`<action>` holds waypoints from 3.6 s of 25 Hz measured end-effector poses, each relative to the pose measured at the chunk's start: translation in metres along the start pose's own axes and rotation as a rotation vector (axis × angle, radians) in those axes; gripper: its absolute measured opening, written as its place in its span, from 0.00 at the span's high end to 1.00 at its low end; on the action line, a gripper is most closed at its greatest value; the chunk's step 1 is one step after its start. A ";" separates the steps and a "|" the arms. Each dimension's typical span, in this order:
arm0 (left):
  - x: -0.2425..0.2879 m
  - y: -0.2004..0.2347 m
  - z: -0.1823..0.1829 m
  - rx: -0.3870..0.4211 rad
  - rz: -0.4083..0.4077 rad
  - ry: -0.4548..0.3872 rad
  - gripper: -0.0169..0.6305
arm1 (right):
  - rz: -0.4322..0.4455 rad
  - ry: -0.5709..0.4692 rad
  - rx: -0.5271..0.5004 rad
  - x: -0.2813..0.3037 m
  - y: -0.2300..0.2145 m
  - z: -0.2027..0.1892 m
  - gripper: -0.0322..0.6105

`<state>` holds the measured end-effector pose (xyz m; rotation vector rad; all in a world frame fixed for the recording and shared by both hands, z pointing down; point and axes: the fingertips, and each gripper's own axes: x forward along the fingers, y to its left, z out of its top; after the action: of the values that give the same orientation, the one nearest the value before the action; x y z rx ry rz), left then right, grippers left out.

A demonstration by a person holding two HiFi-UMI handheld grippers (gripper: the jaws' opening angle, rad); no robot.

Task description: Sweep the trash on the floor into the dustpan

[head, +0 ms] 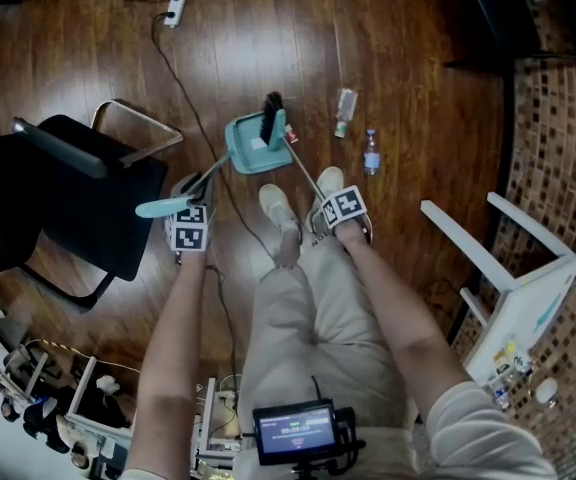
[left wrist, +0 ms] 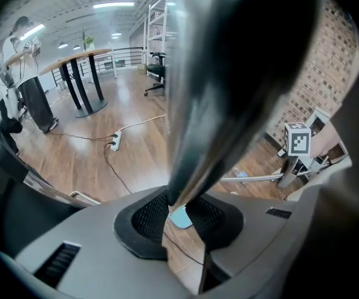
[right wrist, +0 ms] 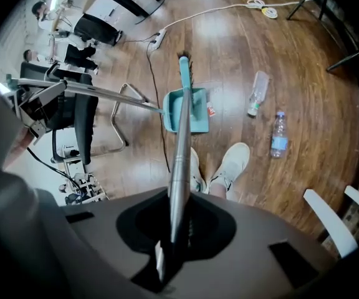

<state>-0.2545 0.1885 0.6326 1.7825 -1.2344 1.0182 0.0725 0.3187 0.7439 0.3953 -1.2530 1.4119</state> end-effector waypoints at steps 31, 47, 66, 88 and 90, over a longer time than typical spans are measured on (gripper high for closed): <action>-0.038 -0.028 0.011 0.154 0.166 0.057 0.85 | 0.047 -0.037 0.179 0.009 -0.031 -0.039 0.88; -0.066 -0.033 0.015 0.176 0.180 0.024 0.85 | 0.183 -0.107 0.098 0.018 0.005 -0.034 0.88; -0.159 0.007 -0.074 -0.079 0.325 0.001 0.85 | -0.056 -0.037 -0.046 0.006 -0.022 -0.008 0.88; -0.143 -0.008 -0.185 -0.111 0.481 0.117 0.85 | -0.110 0.060 -0.248 0.020 0.016 0.015 0.88; -0.134 -0.011 -0.167 -0.066 0.466 0.088 0.85 | -0.099 0.056 -0.196 0.031 0.015 0.005 0.88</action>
<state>-0.3078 0.3899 0.5817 1.4107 -1.6488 1.2784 0.0482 0.3335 0.7646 0.2777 -1.2952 1.1962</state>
